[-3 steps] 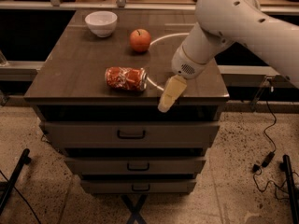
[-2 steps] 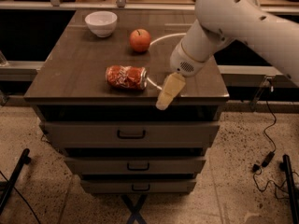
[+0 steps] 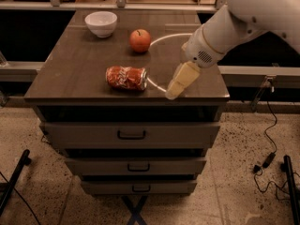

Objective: Knock coke can over

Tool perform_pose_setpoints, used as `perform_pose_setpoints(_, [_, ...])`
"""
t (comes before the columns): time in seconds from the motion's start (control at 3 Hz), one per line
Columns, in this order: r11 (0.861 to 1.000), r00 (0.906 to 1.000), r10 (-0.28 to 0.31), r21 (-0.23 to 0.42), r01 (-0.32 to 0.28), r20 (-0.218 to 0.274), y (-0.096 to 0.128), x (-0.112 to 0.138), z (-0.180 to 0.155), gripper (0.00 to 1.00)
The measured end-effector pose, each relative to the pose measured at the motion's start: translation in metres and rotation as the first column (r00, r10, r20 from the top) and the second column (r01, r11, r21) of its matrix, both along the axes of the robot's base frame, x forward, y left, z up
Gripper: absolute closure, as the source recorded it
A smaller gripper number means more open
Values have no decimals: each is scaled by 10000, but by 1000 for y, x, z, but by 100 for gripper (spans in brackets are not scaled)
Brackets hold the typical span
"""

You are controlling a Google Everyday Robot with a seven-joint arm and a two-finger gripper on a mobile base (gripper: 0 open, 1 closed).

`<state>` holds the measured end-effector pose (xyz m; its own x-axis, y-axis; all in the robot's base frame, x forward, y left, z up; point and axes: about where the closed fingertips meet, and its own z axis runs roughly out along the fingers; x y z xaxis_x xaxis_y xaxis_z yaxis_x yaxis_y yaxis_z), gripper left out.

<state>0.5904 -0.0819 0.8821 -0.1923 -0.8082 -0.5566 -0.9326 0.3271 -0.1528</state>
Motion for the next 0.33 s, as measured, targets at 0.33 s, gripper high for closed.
perform_pose_setpoints(0.33, [9999,10000,-73,113,72,36,-4,-1,2,0])
